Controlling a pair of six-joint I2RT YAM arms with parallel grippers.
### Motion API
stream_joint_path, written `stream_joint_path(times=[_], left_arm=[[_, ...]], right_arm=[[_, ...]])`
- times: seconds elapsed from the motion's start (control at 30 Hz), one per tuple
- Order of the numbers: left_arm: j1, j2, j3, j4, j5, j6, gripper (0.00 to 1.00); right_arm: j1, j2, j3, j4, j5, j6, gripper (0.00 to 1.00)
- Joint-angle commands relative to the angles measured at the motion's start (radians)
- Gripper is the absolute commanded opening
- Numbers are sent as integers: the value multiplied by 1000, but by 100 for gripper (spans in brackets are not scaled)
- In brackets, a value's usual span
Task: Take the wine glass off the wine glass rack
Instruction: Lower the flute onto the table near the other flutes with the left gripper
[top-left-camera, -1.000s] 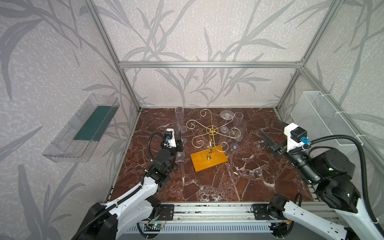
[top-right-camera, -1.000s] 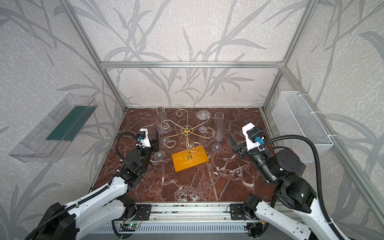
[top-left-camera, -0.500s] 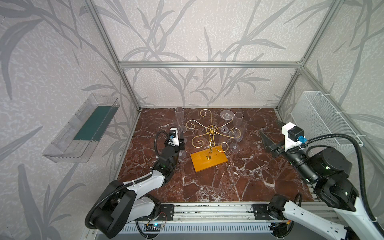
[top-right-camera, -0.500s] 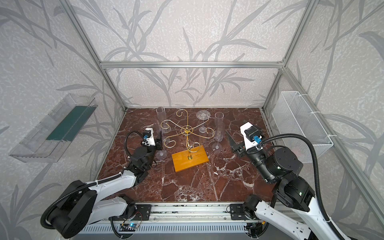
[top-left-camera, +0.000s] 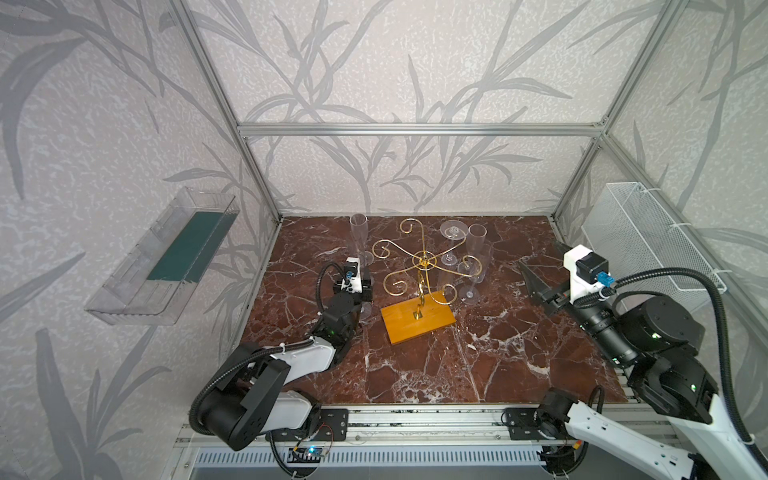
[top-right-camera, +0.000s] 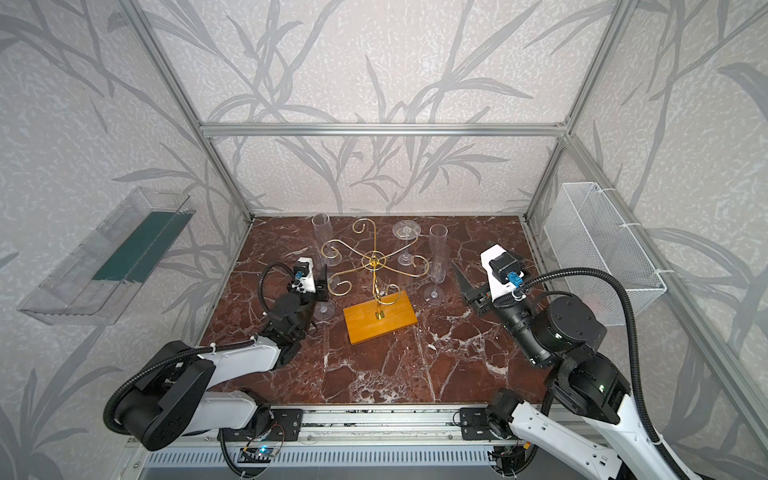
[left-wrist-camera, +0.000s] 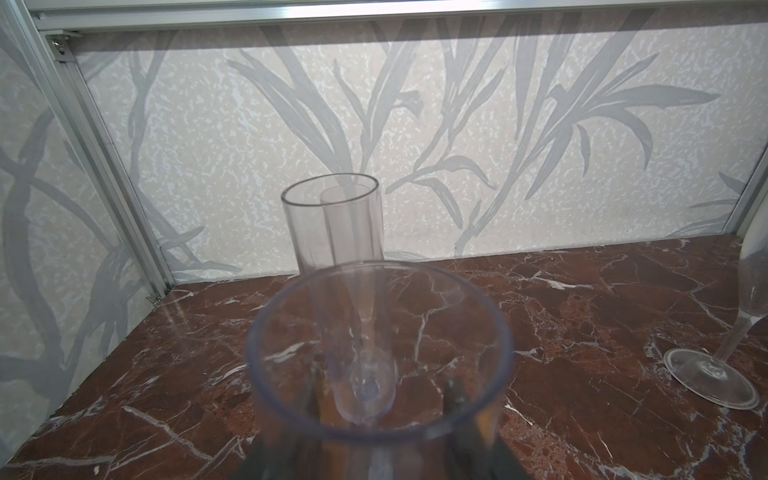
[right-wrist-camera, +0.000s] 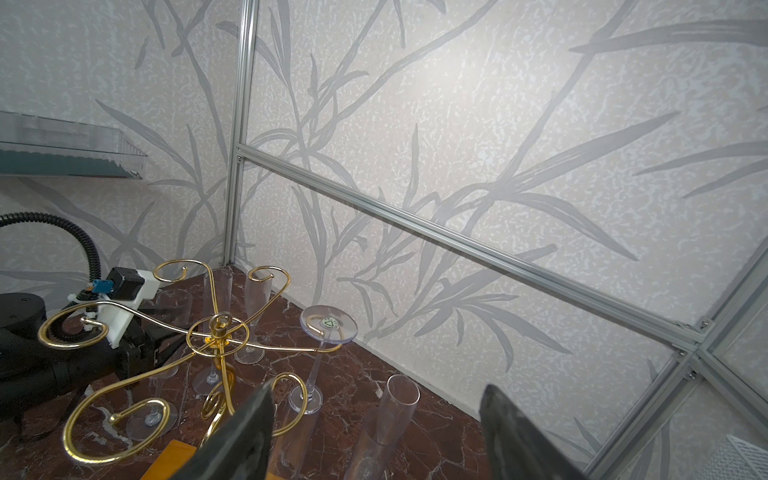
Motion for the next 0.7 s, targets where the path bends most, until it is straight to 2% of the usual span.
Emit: stream_joint_path(times=[0.0, 0.23, 0.47, 0.67], left_arm=[[7, 25, -21, 87, -1, 7, 30], [7, 18, -25, 59, -12, 25, 39], [6, 1, -25, 23, -8, 19, 58], [7, -11, -27, -8, 0, 2, 64]], right_arm=[[6, -10, 10, -11, 18, 4, 77], [6, -17, 12, -16, 18, 5, 77], [6, -24, 7, -18, 18, 0, 77], [6, -28, 7, -20, 18, -4, 77]])
